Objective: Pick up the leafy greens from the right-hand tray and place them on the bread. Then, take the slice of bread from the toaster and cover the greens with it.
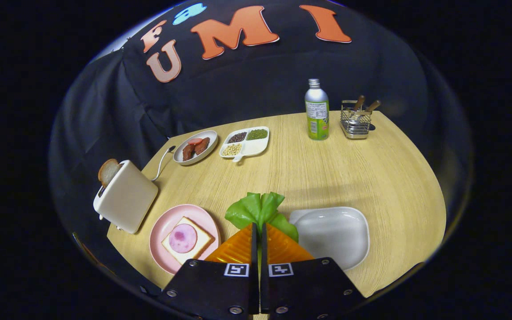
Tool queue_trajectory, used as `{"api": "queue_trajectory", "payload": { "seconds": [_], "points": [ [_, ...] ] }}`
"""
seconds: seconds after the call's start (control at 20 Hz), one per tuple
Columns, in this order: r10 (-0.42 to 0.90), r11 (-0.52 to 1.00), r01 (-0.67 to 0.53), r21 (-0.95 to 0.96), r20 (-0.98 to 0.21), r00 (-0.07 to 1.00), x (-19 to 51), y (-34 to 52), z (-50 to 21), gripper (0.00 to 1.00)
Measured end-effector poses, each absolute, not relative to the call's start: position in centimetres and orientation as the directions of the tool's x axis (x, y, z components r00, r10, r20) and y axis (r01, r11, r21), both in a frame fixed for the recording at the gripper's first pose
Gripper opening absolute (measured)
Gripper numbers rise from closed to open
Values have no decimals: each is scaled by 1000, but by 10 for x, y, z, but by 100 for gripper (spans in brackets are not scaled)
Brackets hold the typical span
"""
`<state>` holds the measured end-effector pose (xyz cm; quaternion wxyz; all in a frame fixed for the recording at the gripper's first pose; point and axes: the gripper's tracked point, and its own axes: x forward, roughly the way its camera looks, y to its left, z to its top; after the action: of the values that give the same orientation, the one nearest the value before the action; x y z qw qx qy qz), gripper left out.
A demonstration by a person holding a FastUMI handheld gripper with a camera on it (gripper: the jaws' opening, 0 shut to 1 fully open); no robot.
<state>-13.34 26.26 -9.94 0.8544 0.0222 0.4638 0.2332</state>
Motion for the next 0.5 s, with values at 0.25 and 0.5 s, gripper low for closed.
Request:
{"api": "queue_trajectory", "payload": {
  "seconds": [0.25, 0.5],
  "points": [
    [482, 846, -455, 277, -763, 432, -147, 304, -93, 2],
    [550, 780, -548, 302, -748, 372, -169, 350, -89, 2]
  ]
}}
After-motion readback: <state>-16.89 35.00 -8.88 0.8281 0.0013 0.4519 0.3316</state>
